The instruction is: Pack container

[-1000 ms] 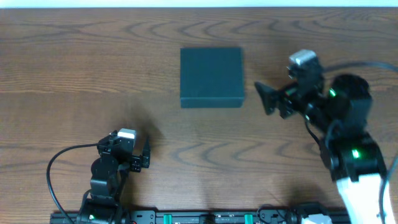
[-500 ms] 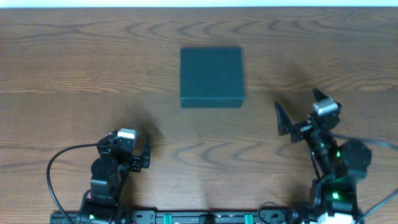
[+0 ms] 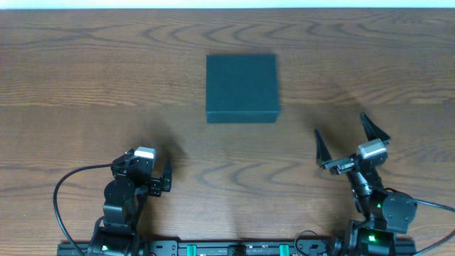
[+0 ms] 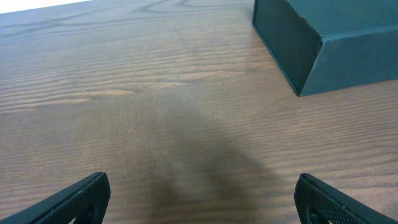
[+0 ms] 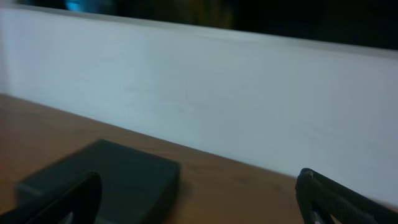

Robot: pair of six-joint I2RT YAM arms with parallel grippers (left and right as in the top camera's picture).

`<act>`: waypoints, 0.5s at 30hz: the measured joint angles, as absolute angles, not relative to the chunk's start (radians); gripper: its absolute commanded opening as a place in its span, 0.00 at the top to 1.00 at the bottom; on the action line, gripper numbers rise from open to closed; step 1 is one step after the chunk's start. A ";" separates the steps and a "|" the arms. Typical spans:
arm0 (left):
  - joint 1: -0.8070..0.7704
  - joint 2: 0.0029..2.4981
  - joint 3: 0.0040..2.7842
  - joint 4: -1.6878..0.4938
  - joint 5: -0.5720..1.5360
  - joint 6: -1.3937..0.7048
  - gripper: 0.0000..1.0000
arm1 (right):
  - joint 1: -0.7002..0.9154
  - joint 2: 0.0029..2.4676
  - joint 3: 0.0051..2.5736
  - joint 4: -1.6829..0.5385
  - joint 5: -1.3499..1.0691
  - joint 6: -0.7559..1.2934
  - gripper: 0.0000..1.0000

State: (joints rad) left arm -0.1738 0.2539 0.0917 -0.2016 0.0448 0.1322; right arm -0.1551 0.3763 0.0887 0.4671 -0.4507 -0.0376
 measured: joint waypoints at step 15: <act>-0.174 0.254 0.092 -0.202 0.045 0.132 0.04 | -0.032 0.171 0.008 0.270 -0.063 0.016 0.01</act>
